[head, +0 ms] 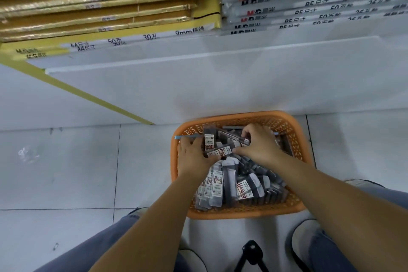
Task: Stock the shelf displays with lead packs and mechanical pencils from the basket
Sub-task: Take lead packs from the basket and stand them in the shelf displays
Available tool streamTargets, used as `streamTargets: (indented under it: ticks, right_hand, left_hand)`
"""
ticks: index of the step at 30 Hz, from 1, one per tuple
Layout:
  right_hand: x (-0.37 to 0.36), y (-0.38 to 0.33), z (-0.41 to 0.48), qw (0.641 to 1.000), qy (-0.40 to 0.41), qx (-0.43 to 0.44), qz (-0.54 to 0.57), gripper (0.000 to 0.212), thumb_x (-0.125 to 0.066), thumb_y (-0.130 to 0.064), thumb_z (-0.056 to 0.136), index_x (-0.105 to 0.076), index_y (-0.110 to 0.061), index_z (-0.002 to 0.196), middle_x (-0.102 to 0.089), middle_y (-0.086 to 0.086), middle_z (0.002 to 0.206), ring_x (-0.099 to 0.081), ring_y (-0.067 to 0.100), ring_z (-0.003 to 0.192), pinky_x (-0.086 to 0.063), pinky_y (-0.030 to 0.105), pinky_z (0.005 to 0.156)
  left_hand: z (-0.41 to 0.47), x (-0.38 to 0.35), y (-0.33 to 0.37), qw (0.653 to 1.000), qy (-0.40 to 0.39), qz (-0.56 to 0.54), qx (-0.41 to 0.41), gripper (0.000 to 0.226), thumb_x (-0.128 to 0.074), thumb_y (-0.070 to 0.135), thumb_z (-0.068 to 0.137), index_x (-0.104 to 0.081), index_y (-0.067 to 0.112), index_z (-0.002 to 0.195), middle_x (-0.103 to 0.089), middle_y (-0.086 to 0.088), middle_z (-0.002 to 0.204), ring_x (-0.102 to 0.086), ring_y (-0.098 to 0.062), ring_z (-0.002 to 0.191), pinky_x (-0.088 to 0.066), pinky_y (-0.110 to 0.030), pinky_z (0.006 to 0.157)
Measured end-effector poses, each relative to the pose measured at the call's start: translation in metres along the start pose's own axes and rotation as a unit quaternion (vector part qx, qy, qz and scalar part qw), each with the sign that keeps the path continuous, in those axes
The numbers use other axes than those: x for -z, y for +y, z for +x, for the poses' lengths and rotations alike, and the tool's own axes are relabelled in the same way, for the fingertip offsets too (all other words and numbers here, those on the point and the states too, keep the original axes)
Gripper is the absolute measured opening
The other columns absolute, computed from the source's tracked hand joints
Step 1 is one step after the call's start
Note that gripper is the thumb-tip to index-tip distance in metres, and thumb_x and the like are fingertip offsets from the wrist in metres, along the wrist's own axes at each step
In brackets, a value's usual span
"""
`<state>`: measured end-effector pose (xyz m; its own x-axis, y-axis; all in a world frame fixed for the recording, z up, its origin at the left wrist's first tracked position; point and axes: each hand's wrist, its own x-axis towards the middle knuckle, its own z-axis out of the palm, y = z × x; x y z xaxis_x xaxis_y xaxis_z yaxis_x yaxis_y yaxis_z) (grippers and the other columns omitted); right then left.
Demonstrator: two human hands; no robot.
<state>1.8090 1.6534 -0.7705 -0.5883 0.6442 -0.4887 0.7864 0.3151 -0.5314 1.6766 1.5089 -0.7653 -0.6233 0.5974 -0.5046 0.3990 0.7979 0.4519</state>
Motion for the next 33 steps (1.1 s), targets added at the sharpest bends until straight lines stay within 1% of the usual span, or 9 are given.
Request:
streamTargets:
  ticks: [4,9,15,17,20,23,25,28,33]
  right_hand:
    - [-0.002,-0.002,-0.008,0.998,-0.005,0.015,0.069,0.038,-0.079,-0.036,0.075,-0.045,-0.03,0.091,-0.051,-0.008,0.1,-0.048,0.014,0.095,-0.031,0.021,0.063]
    - [0.007,0.001,-0.019,0.98,-0.067,-0.029,0.185,0.04,-0.075,-0.034,0.082,-0.049,-0.03,0.113,-0.055,-0.01,0.116,-0.052,0.012,0.107,-0.041,0.022,0.072]
    - [0.048,-0.009,-0.034,0.958,-0.072,-0.005,0.279,0.035,-0.077,-0.019,0.081,-0.061,-0.04,0.104,-0.066,-0.022,0.101,-0.066,-0.003,0.086,-0.048,0.01,0.065]
    - [0.067,-0.012,-0.04,0.947,-0.086,0.0,0.309,0.038,-0.075,-0.007,0.082,-0.064,-0.034,0.106,-0.074,-0.006,0.098,-0.072,0.012,0.086,-0.058,0.027,0.073]
    - [0.104,-0.02,-0.056,0.957,-0.086,0.024,0.278,0.04,-0.07,0.0,0.084,-0.064,-0.028,0.112,-0.07,-0.002,0.11,-0.073,0.021,0.087,-0.059,0.04,0.076]
    - [0.142,-0.038,-0.078,0.957,-0.12,0.045,0.259,0.046,-0.068,0.002,0.085,-0.055,-0.024,0.12,-0.066,0.003,0.11,-0.074,0.025,0.079,-0.058,0.032,0.057]
    - [0.166,-0.054,-0.093,0.965,-0.125,0.069,0.222,0.038,-0.069,0.003,0.084,-0.057,-0.02,0.111,-0.071,0.005,0.1,-0.072,0.023,0.071,-0.052,0.027,0.05]
    - [0.199,-0.085,-0.119,0.971,-0.117,0.122,0.167,0.03,-0.072,0.003,0.08,-0.058,-0.015,0.1,-0.074,0.0,0.083,-0.068,0.015,0.064,-0.048,0.026,0.049]
    - [0.254,-0.132,-0.16,0.969,-0.098,0.194,0.113,0.028,-0.074,0.003,0.079,-0.06,-0.013,0.097,-0.073,0.002,0.074,-0.068,0.018,0.067,-0.047,0.026,0.05]
  left_hand:
    - [-0.001,0.002,-0.001,0.996,0.006,0.086,-0.033,0.05,-0.068,0.056,0.085,-0.058,0.03,0.127,-0.057,0.005,0.132,-0.045,-0.024,0.125,-0.037,-0.044,0.109]
    - [-0.002,0.01,0.004,0.996,-0.063,0.061,-0.018,0.036,-0.066,0.057,0.086,-0.064,0.035,0.115,-0.07,0.011,0.112,-0.063,-0.016,0.106,-0.044,-0.045,0.102]
    - [-0.018,0.028,0.02,0.971,-0.172,-0.163,-0.018,0.033,-0.066,0.039,0.094,-0.06,0.03,0.125,-0.069,0.017,0.102,-0.066,-0.004,0.094,-0.054,-0.037,0.095]
    - [-0.027,0.04,0.026,0.964,-0.17,-0.203,-0.024,0.03,-0.064,0.037,0.096,-0.058,0.031,0.124,-0.072,0.012,0.106,-0.069,-0.009,0.095,-0.055,-0.036,0.091]
    - [-0.043,0.065,0.033,0.947,-0.144,-0.286,-0.026,0.01,-0.064,0.031,0.098,-0.059,0.032,0.107,-0.074,0.002,0.105,-0.074,-0.016,0.089,-0.057,-0.032,0.074]
    - [-0.063,0.094,0.045,0.933,-0.116,-0.338,-0.039,0.006,-0.063,0.028,0.099,-0.06,0.034,0.101,-0.071,0.007,0.104,-0.073,-0.007,0.085,-0.055,-0.021,0.065]
    - [-0.079,0.115,0.059,0.926,-0.116,-0.352,-0.067,0.018,-0.061,0.03,0.1,-0.059,0.036,0.117,-0.069,0.011,0.115,-0.067,-0.003,0.102,-0.055,-0.026,0.085]
    - [-0.102,0.146,0.078,0.911,-0.114,-0.383,-0.096,0.034,-0.057,0.023,0.102,-0.056,0.022,0.136,-0.067,-0.001,0.13,-0.062,-0.02,0.121,-0.046,-0.047,0.108]
    - [-0.138,0.2,0.104,0.879,-0.16,-0.428,-0.14,0.028,-0.053,0.013,0.102,-0.054,0.02,0.129,-0.073,-0.008,0.121,-0.074,-0.025,0.098,-0.061,-0.038,0.073]
